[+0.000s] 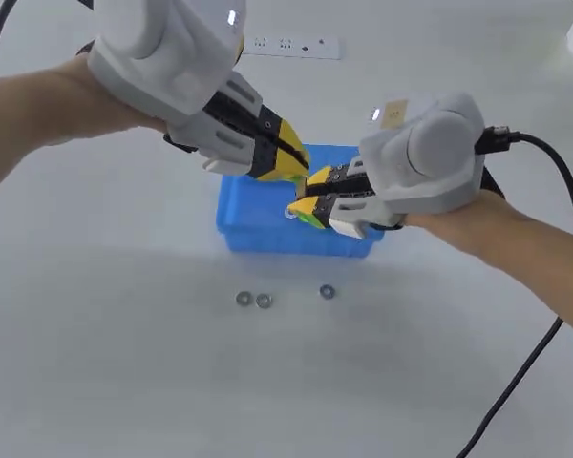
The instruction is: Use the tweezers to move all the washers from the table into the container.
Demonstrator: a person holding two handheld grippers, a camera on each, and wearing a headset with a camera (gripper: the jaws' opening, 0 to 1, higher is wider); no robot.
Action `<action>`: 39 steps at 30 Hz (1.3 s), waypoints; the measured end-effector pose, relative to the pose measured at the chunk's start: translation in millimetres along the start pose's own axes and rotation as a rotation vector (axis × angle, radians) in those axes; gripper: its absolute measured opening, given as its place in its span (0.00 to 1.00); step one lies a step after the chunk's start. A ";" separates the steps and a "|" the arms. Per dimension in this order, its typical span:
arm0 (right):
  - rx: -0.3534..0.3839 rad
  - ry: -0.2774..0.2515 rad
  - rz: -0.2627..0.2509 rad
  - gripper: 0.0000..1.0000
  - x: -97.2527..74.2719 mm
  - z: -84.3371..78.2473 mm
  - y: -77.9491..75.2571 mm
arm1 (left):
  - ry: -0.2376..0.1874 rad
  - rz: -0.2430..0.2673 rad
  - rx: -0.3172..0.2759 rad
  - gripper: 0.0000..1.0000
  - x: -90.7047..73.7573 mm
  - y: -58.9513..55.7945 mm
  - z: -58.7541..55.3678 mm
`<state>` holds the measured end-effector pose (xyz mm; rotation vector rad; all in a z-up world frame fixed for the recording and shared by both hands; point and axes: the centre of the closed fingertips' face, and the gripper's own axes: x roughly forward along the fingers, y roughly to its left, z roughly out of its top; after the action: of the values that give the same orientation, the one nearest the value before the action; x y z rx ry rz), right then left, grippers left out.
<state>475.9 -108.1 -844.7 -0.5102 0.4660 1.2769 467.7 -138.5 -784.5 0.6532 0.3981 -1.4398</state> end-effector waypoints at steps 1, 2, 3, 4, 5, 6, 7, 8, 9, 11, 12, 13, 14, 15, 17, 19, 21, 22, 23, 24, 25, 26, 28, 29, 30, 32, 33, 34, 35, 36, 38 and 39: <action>0.005 0.000 -0.003 0.10 0.0 -0.8 -0.2 | 0.000 0.000 0.000 0.06 0.8 -1.4 1.7; 0.010 -0.003 -0.004 0.10 -0.1 -0.9 -0.8 | -0.006 0.001 -0.006 0.06 1.5 -1.7 3.1; 0.013 -0.003 -0.004 0.10 -0.1 -1.2 -0.9 | -0.009 0.001 -0.012 0.06 1.7 -1.8 3.2; 0.012 -0.002 -0.005 0.10 -0.3 -1.6 -1.1 | -0.012 0.002 -0.015 0.06 2.0 -1.7 3.4; 0.011 -0.001 -0.006 0.10 -0.3 -2.1 -1.5 | -0.011 0.002 -0.014 0.06 2.1 -1.6 3.2; 0.012 0.001 -0.006 0.10 -0.5 -2.7 -2.0 | -0.011 0.001 -0.016 0.06 2.6 -1.6 3.3; 0.016 0.001 -0.006 0.10 -0.5 -3.3 -2.4 | -0.011 0.000 -0.016 0.06 2.7 -1.7 3.4; 0.019 0.001 -0.006 0.10 -0.4 -3.5 -2.7 | -0.011 0.000 -0.018 0.06 3.3 -1.5 3.5; 0.023 0.003 -0.008 0.10 -0.1 -4.3 -3.5 | -0.009 0.000 -0.017 0.06 3.7 -1.2 3.3; 0.028 0.007 -0.013 0.10 0.3 -5.6 -4.8 | -0.006 0.000 -0.017 0.06 4.7 -0.8 2.7; 0.033 0.008 -0.013 0.10 0.5 -6.0 -5.2 | -0.004 0.002 -0.019 0.06 5.3 -0.4 2.5; 0.037 0.010 -0.013 0.10 0.7 -6.3 -5.5 | -0.001 0.003 -0.017 0.06 5.5 -0.3 2.4; 0.038 0.010 -0.013 0.10 0.7 -6.4 -5.4 | 0.000 0.003 -0.017 0.06 5.8 -0.5 2.5; 0.042 0.012 -0.015 0.10 1.2 -6.9 -5.8 | -0.001 0.001 -0.023 0.06 6.5 -1.0 2.3; 0.046 0.022 -0.019 0.11 2.1 -8.9 -6.1 | 0.006 0.002 -0.024 0.06 8.0 -1.1 1.4; 0.049 0.024 -0.020 0.11 2.4 -9.8 -5.9 | 0.006 0.002 -0.023 0.06 8.8 -1.6 2.3; 0.052 0.020 -0.021 0.11 1.8 -9.1 -5.9 | 0.007 0.002 -0.015 0.06 8.8 -1.7 3.3; 0.042 0.021 -0.020 0.11 1.4 -8.9 -5.7 | 0.007 -0.001 -0.013 0.06 9.0 -2.3 3.8; 0.036 0.023 -0.021 0.11 1.2 -8.9 -5.8 | 0.006 -0.003 -0.016 0.06 8.9 -2.8 3.8; 0.031 0.026 -0.024 0.11 0.9 -8.8 -6.3 | 0.008 -0.003 -0.015 0.06 8.9 -3.4 4.1; 0.031 0.026 -0.028 0.12 0.7 -8.6 -6.9 | 0.009 -0.002 -0.013 0.06 9.0 -2.8 4.4; 0.030 0.025 -0.032 0.12 0.4 -7.7 -7.7 | 0.008 -0.002 -0.013 0.06 8.9 -2.9 5.4; 0.035 0.020 -0.033 0.13 -0.1 -6.2 -8.2 | 0.007 0.001 -0.008 0.06 8.1 -1.6 6.8; 0.037 0.018 -0.037 0.13 -0.8 -5.0 -8.9 | 0.007 0.002 -0.006 0.06 7.5 -1.4 7.7; 0.036 0.015 -0.041 0.13 -1.4 -4.0 -9.5 | 0.005 0.004 -0.004 0.06 6.6 -1.2 9.3; 0.037 0.010 -0.049 0.13 -3.1 -1.7 -10.7 | 0.005 0.007 -0.001 0.06 4.9 -0.7 11.4; 0.038 0.007 -0.051 0.13 -3.9 -0.7 -10.8 | 0.005 0.009 0.002 0.06 4.1 -0.8 12.7; 0.037 0.002 -0.054 0.13 -5.3 0.9 -11.1 | 0.005 0.011 0.006 0.06 3.1 -0.7 14.1; 0.039 -0.001 -0.055 0.14 -6.1 1.8 -11.2 | 0.005 0.014 0.010 0.06 1.6 -0.6 16.2; 0.041 -0.001 -0.055 0.14 -7.0 2.5 -11.0 | 0.004 0.015 0.013 0.06 0.3 -0.5 17.9; 0.039 -0.003 -0.060 0.14 -9.4 3.8 -10.4 | 0.004 0.020 0.022 0.06 -2.7 -0.3 22.0; 0.038 -0.003 -0.065 0.15 -11.2 4.0 -10.2 | 0.004 0.021 0.026 0.06 -4.7 -0.3 23.8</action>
<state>483.5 -116.5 -833.9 -0.4873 0.4669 1.2045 463.7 -149.8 -763.4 0.6791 0.3749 -1.4260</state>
